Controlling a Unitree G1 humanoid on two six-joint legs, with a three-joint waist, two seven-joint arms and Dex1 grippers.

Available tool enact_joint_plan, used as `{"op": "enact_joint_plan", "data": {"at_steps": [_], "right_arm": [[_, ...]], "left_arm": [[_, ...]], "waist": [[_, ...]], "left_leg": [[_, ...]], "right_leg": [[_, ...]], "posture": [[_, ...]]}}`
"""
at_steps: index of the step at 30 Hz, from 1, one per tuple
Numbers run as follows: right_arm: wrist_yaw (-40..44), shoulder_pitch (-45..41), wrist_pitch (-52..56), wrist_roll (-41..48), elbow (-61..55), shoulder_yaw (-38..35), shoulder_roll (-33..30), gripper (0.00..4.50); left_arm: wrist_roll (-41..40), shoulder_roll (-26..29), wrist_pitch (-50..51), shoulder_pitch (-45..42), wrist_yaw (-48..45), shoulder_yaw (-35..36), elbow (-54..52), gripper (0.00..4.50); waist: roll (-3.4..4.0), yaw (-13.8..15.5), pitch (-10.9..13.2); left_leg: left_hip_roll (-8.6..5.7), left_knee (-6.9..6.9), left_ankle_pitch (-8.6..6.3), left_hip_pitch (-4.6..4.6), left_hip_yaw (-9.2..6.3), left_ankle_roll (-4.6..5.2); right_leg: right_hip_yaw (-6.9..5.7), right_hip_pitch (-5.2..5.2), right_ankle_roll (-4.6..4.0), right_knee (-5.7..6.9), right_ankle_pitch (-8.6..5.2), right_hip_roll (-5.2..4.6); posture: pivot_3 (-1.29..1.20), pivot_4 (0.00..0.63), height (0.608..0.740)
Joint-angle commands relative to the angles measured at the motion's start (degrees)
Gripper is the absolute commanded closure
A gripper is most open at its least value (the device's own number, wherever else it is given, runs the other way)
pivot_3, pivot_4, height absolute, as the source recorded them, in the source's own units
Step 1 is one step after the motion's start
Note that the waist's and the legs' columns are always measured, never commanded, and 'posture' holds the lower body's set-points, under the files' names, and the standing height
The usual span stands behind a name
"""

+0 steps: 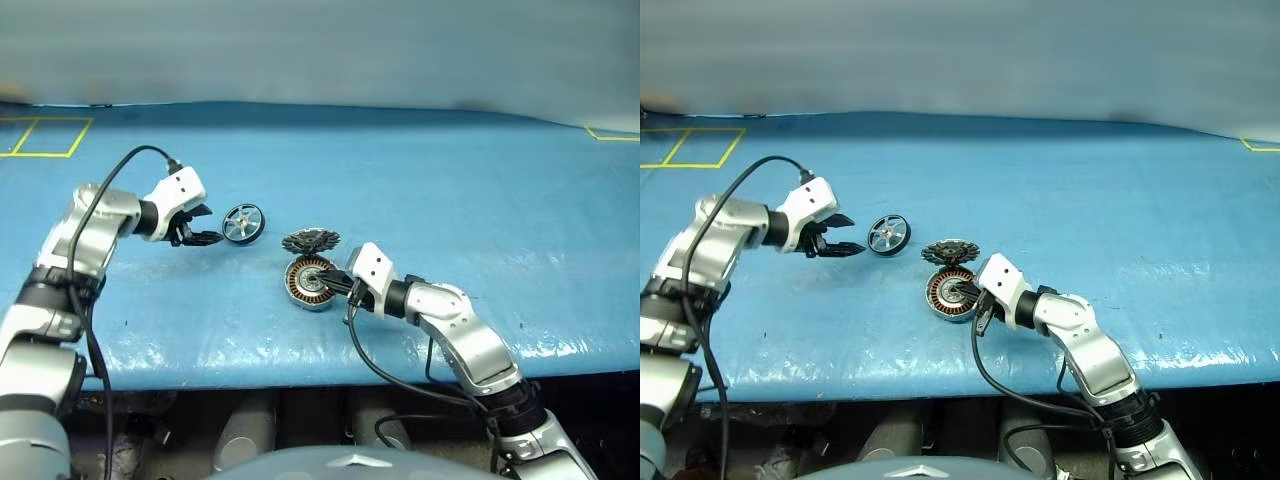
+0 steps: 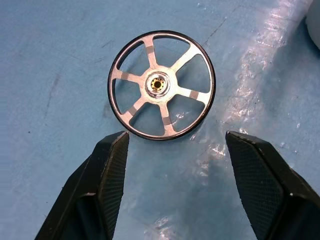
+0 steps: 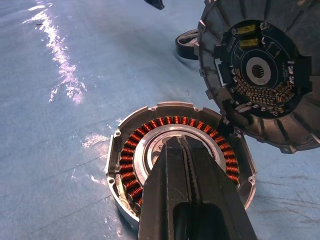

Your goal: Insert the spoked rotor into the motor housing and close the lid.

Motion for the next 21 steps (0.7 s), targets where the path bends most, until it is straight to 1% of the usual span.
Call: {"op": "enact_joint_plan", "data": {"at_steps": [1,6,9,13,17,21], "right_arm": [[0.7,-1.7,-0.6,0.2,-1.1,-1.0,-1.2,4.50],[2.8,-2.9,1.9,1.4,-2.6,-1.9,-4.4,4.50],[4.5,-3.5,3.7,1.8,-3.7,-2.6,-7.7,4.50],[5.6,-4.6,5.0,2.0,-4.2,-3.2,-10.1,4.50],[5.4,-5.2,5.6,1.8,-4.4,-2.7,-9.9,4.50],[5.2,-4.7,5.9,2.0,-5.1,-2.4,-9.5,4.50]], "left_arm": [[7.9,1.5,-2.8,-6.4,-6.8,-6.1,3.9,1.22],[19.6,0.6,-8.1,-16.1,-11.9,-14.8,10.6,1.22],[23.4,-1.1,-9.8,-19.7,-14.2,-17.4,12.5,1.22],[26.2,-3.2,-11.2,-21.2,-15.5,-18.1,13.8,1.22],[27.9,-4.4,-12.4,-21.4,-16.8,-18.1,14.6,1.22],[28.9,-6.8,-13.2,-21.6,-14.1,-17.3,17.8,1.22]], "waist": [[0.00,-0.1,0.0],[-0.07,-0.3,0.1],[-0.10,-0.3,0.2],[-0.11,-0.4,0.2],[-0.20,-0.7,0.2],[-0.22,-0.6,0.3]], "left_leg": [[0.00,-0.01,-0.01,0.01,0.03,0.01],[0.02,0.00,-0.01,-0.05,0.02,0.02],[0.03,0.11,-0.02,-0.14,-0.01,0.03],[0.03,0.24,-0.07,-0.18,-0.01,0.12],[0.09,0.28,-0.07,-0.20,0.01,0.12],[0.07,0.32,-0.07,-0.19,0.01,0.12]], "right_leg": [[0.03,0.00,0.02,-0.01,0.01,0.00],[0.02,-0.05,0.02,0.02,0.00,0.07],[0.02,-0.08,0.03,0.05,0.01,0.08],[0.03,-0.05,0.11,0.04,0.03,0.06],[0.03,-0.10,0.13,0.09,0.04,0.07],[0.04,-0.11,0.13,0.19,0.04,0.07]], "posture": [[0.00,0.150,0.740],[0.00,0.150,0.740],[0.00,0.150,0.740],[0.00,0.150,0.740],[0.00,0.150,0.740],[0.00,0.150,0.740]]}}
